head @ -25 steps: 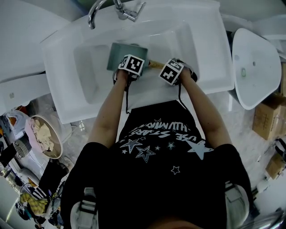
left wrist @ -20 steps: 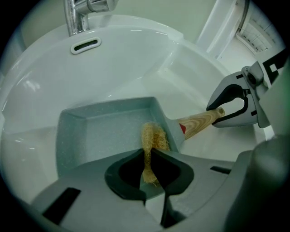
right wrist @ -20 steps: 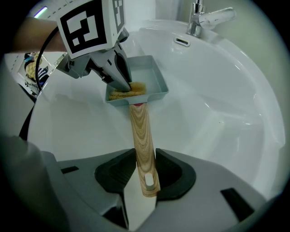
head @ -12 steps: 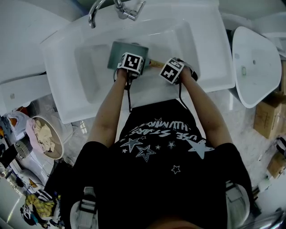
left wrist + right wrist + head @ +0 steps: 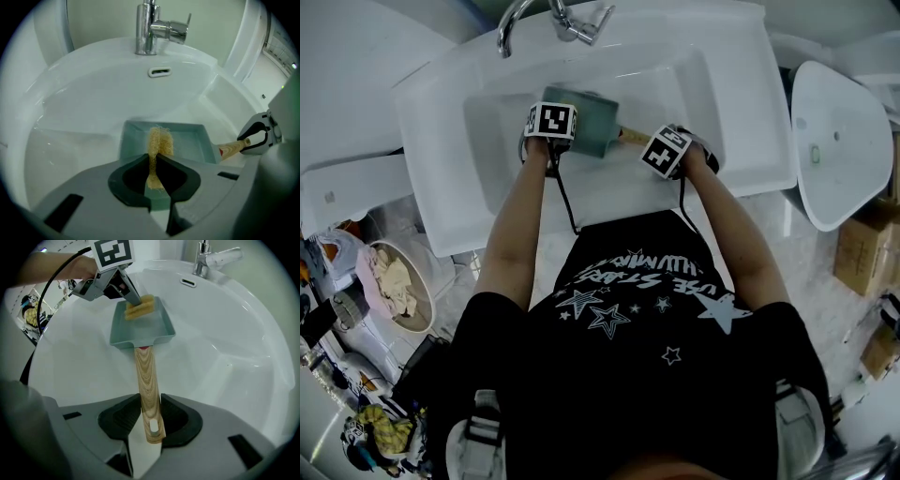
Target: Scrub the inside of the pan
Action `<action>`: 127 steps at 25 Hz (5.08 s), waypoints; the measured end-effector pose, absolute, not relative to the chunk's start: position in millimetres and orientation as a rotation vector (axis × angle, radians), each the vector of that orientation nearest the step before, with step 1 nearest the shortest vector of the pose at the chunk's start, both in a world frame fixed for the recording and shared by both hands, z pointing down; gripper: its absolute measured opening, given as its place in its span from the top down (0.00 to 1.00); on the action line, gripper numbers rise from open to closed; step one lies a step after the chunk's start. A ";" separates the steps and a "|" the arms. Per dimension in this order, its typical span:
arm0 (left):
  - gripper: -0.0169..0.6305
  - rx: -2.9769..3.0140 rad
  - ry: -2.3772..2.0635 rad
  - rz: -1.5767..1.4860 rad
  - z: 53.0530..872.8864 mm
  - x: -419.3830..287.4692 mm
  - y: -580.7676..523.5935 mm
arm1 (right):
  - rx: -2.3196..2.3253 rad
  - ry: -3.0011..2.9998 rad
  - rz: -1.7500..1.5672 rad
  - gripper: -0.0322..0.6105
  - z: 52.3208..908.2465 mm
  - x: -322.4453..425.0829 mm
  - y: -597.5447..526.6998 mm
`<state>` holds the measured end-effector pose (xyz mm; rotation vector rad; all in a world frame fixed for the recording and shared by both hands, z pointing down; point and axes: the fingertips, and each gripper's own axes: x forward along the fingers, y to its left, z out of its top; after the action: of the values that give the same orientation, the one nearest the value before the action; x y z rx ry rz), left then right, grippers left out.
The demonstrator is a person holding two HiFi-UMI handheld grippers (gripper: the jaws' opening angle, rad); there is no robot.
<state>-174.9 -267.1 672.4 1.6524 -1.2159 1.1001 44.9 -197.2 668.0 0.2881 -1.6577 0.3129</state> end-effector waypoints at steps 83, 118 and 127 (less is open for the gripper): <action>0.90 1.555 -1.394 1.220 691.5 -201.1 -295.4 | 0.265 -1.624 0.299 0.76 668.8 44.7 -190.9; 0.90 1.760 -1.112 1.197 701.1 -102.4 -284.9 | 0.262 -1.621 0.289 0.77 669.8 43.6 -192.8; 0.90 1.756 -1.042 1.081 701.2 -75.7 -276.5 | 0.271 -1.622 0.287 0.77 669.5 43.7 -193.1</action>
<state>-75.7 -276.5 701.2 1.7555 -1.0417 1.0810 43.7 -193.1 669.5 0.2705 -1.6223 0.2872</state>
